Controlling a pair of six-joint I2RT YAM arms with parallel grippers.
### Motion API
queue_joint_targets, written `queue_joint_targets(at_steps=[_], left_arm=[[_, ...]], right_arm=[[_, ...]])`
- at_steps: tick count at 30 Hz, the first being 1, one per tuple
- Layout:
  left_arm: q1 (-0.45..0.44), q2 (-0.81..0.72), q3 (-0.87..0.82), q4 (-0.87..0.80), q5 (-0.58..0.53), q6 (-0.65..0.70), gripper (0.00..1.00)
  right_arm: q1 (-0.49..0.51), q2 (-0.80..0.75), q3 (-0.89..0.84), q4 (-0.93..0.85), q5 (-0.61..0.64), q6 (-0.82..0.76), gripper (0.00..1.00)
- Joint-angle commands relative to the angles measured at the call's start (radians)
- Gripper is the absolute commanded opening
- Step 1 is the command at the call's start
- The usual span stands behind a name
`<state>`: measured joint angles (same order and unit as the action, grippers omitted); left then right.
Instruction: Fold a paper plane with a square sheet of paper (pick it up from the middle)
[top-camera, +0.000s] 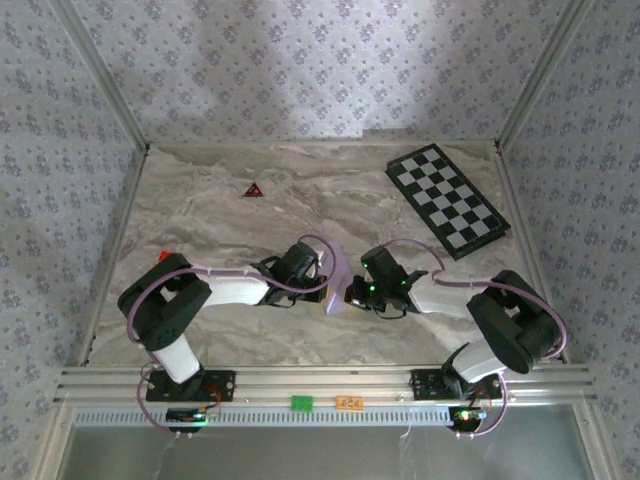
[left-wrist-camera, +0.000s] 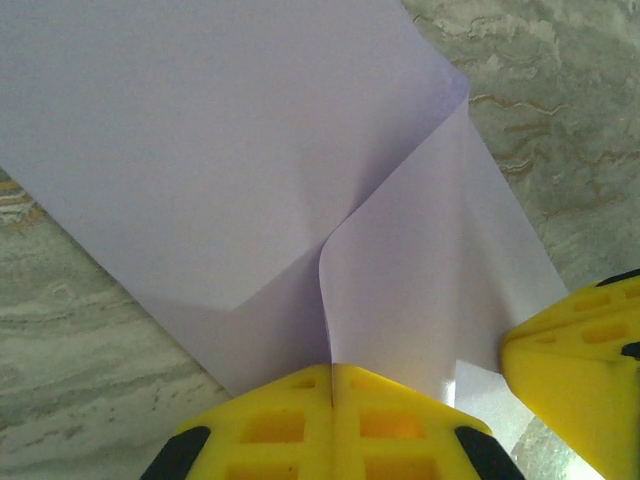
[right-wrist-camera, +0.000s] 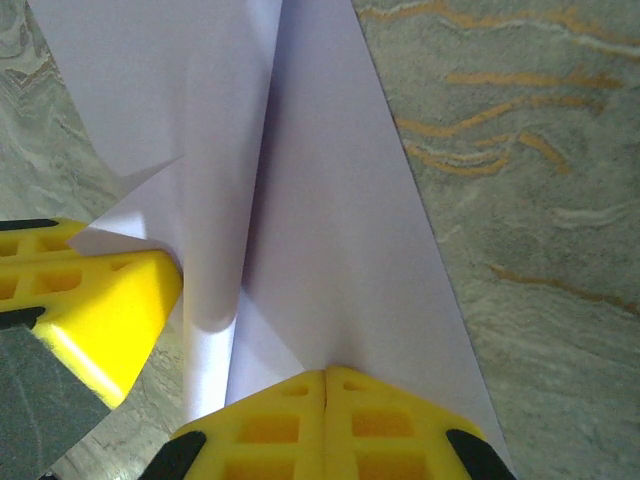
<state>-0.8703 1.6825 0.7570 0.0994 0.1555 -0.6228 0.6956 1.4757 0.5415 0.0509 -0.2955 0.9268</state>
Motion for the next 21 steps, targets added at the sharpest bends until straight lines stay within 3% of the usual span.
queue_joint_targets(at_steps=[1, 21], left_arm=[[0.003, -0.029, 0.027, -0.053, -0.033, 0.029, 0.00], [0.004, -0.003, 0.055, -0.070, -0.029, 0.044, 0.00]], right_arm=[[-0.001, 0.031, -0.009, -0.095, 0.042, -0.014, 0.00], [0.002, 0.040, -0.010, -0.085, 0.033, -0.016, 0.00]])
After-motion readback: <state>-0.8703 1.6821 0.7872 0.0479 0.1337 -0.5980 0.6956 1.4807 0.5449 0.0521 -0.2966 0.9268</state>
